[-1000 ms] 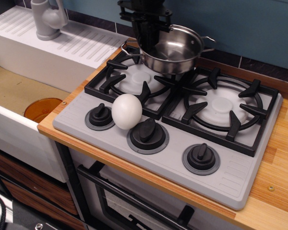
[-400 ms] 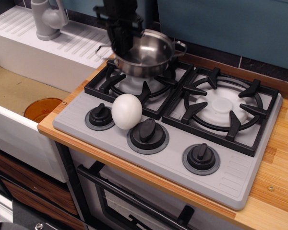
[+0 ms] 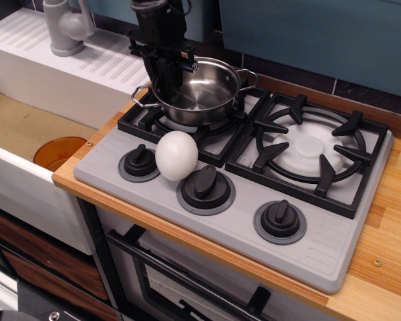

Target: Put pot or pan on stove and put egg in pot or pan

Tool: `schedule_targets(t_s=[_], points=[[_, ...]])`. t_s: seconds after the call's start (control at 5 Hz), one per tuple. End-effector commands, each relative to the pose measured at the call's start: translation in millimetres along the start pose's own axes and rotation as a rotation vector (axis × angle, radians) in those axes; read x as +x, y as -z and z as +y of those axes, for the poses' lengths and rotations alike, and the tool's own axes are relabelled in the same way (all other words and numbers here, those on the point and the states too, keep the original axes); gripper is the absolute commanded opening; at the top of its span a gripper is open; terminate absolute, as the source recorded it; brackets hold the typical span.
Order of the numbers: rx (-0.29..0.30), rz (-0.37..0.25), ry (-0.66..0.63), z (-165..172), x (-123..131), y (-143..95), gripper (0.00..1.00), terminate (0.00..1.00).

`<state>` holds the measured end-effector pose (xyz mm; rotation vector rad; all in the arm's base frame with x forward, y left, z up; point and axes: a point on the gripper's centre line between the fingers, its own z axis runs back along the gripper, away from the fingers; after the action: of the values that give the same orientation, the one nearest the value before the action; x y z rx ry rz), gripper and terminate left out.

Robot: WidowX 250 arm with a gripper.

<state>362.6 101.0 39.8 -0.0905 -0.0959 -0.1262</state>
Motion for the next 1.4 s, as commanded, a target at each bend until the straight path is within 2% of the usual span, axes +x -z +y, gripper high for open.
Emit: schedule_targets(t_s=[0.0, 0.4, 0.6, 1.2], points=[[0.035, -0.11, 0.012, -13.4, 12.3, -50.7, 1.0, 0.0], [0.04, -0.073, 0.01, -22.7, 31.2, -98.3, 1.0, 0.0], [0.055, -0.06, 0.048, -27.6, 38.7, -114.5, 1.0, 0.0], [0.055, -0.06, 0.048, -27.6, 38.7, -114.5, 1.0, 0.0]])
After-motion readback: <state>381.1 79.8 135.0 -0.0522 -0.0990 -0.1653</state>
